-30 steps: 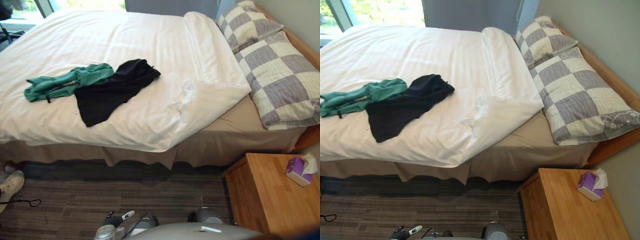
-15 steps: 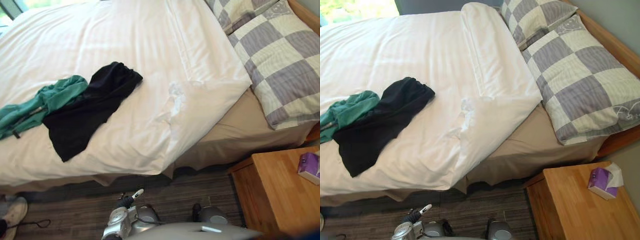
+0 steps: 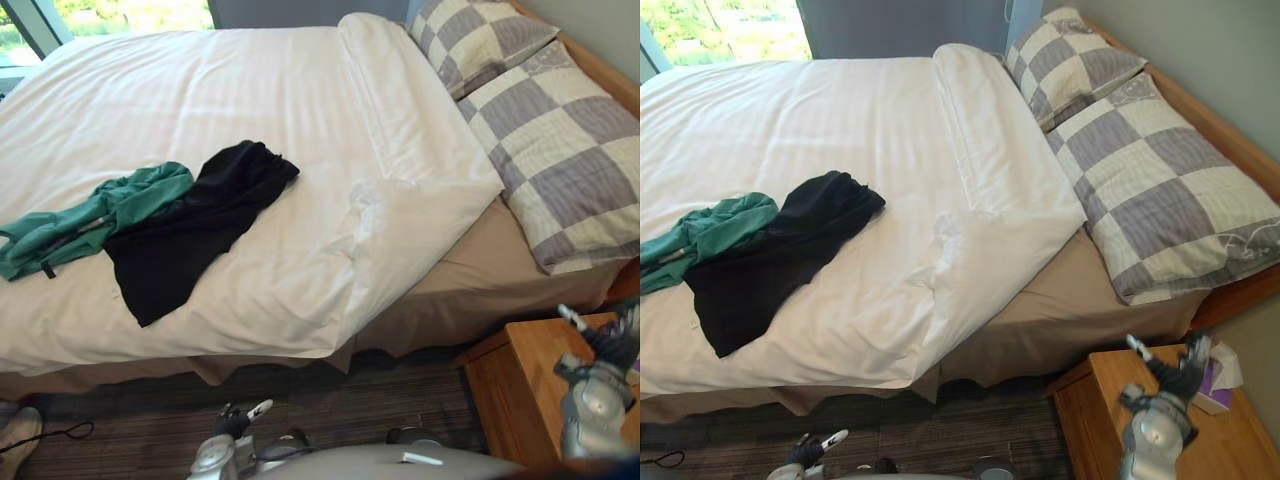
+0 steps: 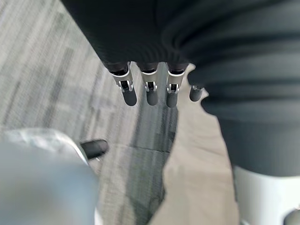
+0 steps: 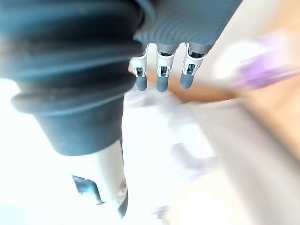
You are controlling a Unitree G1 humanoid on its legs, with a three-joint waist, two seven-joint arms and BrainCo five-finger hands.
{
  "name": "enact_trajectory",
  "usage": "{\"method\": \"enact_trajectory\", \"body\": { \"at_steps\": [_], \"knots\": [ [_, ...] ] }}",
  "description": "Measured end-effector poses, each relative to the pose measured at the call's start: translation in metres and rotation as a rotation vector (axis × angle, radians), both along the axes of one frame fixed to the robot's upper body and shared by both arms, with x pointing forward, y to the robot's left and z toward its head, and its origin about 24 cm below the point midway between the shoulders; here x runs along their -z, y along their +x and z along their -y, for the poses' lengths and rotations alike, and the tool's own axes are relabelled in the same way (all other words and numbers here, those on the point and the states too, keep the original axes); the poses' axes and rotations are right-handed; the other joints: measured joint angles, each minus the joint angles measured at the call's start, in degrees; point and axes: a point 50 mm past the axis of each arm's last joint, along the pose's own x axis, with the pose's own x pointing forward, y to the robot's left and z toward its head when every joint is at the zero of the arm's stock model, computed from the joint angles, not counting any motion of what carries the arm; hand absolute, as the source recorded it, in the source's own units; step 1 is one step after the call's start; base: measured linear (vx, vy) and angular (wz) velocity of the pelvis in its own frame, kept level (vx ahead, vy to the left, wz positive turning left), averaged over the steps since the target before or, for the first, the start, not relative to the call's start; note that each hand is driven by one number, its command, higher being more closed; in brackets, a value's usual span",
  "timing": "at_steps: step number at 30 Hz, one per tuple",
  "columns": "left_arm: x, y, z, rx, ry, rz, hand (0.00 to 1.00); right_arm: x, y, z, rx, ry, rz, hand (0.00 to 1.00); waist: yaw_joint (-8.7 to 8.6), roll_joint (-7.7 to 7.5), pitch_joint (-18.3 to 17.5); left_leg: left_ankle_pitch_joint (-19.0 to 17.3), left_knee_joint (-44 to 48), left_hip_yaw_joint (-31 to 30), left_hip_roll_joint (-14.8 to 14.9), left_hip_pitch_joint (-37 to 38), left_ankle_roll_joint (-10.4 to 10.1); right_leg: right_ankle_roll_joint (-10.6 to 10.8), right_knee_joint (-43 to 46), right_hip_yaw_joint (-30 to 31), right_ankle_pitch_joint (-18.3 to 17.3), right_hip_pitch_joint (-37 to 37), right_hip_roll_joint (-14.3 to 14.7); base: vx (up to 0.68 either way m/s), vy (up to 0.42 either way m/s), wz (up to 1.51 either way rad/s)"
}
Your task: Tidy the bed and pick cloth on bed and put in laundry
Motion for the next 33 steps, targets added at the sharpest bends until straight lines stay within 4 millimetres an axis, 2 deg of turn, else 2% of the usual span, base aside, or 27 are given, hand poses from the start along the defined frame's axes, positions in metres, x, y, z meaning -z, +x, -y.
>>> {"method": "enact_trajectory", "body": {
  "at_steps": [3,5,6,8,9,10,13,14,15,17,18,20,22,23,27,30,33],
  "knots": [
    [0.002,-0.014,-0.003,0.017,0.011,-0.044,0.00,-0.015,0.017,-0.009,-0.123,-0.069,-0.010,0.00,0.19,-0.65,-0.20,0.57,-1.37,-0.20,-0.61,0.16,0.19,0.31,-0.72,-0.07,0.41,0.12,-0.21,-0.05,0.039,0.01],
    [0.002,-0.020,-0.006,0.019,0.016,-0.063,0.00,-0.026,0.032,-0.023,-0.234,-0.122,-0.007,0.00,0.68,-1.33,-0.59,0.45,-1.37,-0.65,-1.15,-0.23,0.54,0.61,-1.14,-0.51,0.67,0.12,-0.73,-0.02,0.053,0.13],
    [0.001,-0.017,-0.007,0.030,0.015,-0.054,0.00,-0.035,0.045,-0.031,-0.312,-0.178,-0.018,0.00,0.91,-1.69,-0.73,0.44,-1.37,-1.60,-1.67,-0.91,1.03,1.04,-1.63,-1.13,1.02,0.25,-0.92,-0.01,0.057,0.28],
    [0.000,-0.014,-0.008,0.035,0.019,-0.048,0.00,-0.044,0.058,-0.038,-0.373,-0.221,-0.017,0.00,1.65,-1.73,-0.72,0.42,-1.36,-1.93,-2.04,-1.39,1.40,1.19,-1.95,-1.37,1.41,0.17,-1.25,0.01,0.065,0.23],
    [0.000,-0.011,-0.009,0.051,0.028,-0.050,0.00,-0.056,0.076,-0.053,-0.451,-0.265,0.000,0.00,1.88,-1.75,-0.51,0.45,-1.24,-2.55,-2.51,-1.78,1.75,1.26,-2.19,-1.52,1.82,0.31,-1.65,0.03,0.083,0.16],
    [0.000,-0.010,-0.010,0.059,0.033,-0.052,0.00,-0.062,0.083,-0.059,-0.481,-0.282,0.008,0.00,2.08,-1.83,-0.24,0.43,-1.20,-2.68,-2.64,-1.79,1.80,1.38,-2.31,-1.52,1.95,0.40,-1.77,0.05,0.087,0.18],
    [-0.005,0.000,-0.022,0.044,0.064,-0.029,0.00,-0.081,0.109,-0.085,-0.595,-0.355,0.030,0.00,3.27,-2.38,0.42,0.68,-1.06,-3.78,-2.00,-3.60,2.15,0.93,-2.96,-1.51,4.24,-0.10,-1.10,0.02,0.033,0.24],
    [-0.009,0.010,-0.029,0.035,0.084,-0.004,0.00,-0.096,0.125,-0.097,-0.634,-0.385,0.058,0.00,3.66,-2.75,2.28,0.97,-0.87,-4.69,-1.17,-4.17,2.37,-0.11,-3.05,-1.46,5.75,-0.23,-0.26,0.01,0.007,0.29],
    [-0.011,0.015,-0.032,0.038,0.092,0.008,0.00,-0.102,0.130,-0.101,-0.642,-0.396,0.067,0.00,4.07,-2.79,3.06,0.90,-0.29,-4.87,-0.65,-4.75,2.37,-0.79,-3.05,-1.34,6.38,-0.51,0.18,-0.02,0.015,0.24],
    [-0.023,0.039,-0.042,0.032,0.122,0.091,0.00,-0.130,0.149,-0.114,-0.674,-0.475,0.107,0.00,5.99,-3.72,5.50,0.25,2.82,-5.46,1.03,-8.80,2.49,-1.76,-3.03,-1.36,8.79,-3.16,1.35,-0.05,0.015,0.13],
    [-0.026,0.046,-0.043,0.034,0.128,0.112,0.00,-0.138,0.153,-0.116,-0.677,-0.495,0.120,0.00,6.24,-3.93,6.23,0.15,3.63,-5.73,1.27,-9.79,2.58,-1.78,-3.03,-1.37,9.27,-3.71,1.47,-0.04,0.015,0.24],
    [-0.036,0.067,-0.046,0.039,0.143,0.183,0.00,-0.169,0.167,-0.125,-0.683,-0.536,0.171,0.00,6.70,-4.11,9.28,-0.43,6.31,-6.27,2.26,-12.38,2.86,-2.17,-3.12,-1.33,10.62,-4.74,1.85,-0.02,0.041,0.21],
    [-0.043,0.080,-0.048,0.045,0.157,0.240,0.00,-0.185,0.173,-0.128,-0.682,-0.572,0.186,0.00,8.14,-4.19,10.60,-1.46,8.97,-6.29,2.94,-14.85,2.92,-2.45,-3.42,-1.34,11.29,-6.06,2.11,-0.02,0.047,0.00],
    [-0.049,0.089,-0.049,0.052,0.168,0.277,0.00,-0.196,0.177,-0.130,-0.678,-0.586,0.198,0.00,8.34,-4.20,11.70,-1.95,10.52,-6.45,3.29,-16.41,3.07,-2.38,-3.81,-1.35,11.55,-6.63,2.19,-0.01,0.043,0.01],
    [-0.069,0.116,-0.049,0.161,0.200,0.392,0.00,-0.220,0.185,-0.127,-0.647,-0.637,0.181,0.00,8.93,-4.01,15.00,-2.68,13.98,-7.32,3.96,-20.24,3.22,-2.38,-4.34,-1.41,11.55,-8.29,2.33,-0.01,0.026,0.10],
    [-0.081,0.133,-0.035,0.346,0.225,0.463,0.00,-0.236,0.189,-0.109,-0.589,-0.664,0.142,0.00,9.22,-3.66,16.27,-2.69,15.20,-7.53,4.30,-22.92,3.21,-2.35,-4.79,-1.41,11.58,-10.06,2.47,-0.01,0.004,0.04],
    [-0.084,0.146,-0.013,0.500,0.224,0.495,0.00,-0.256,0.189,-0.089,-0.525,-0.716,0.101,0.00,9.10,-2.17,17.28,-2.77,16.33,-7.37,4.63,-24.68,3.14,-2.25,-4.80,-1.37,11.65,-11.57,2.57,-0.02,0.010,-0.06]
  ]
}}
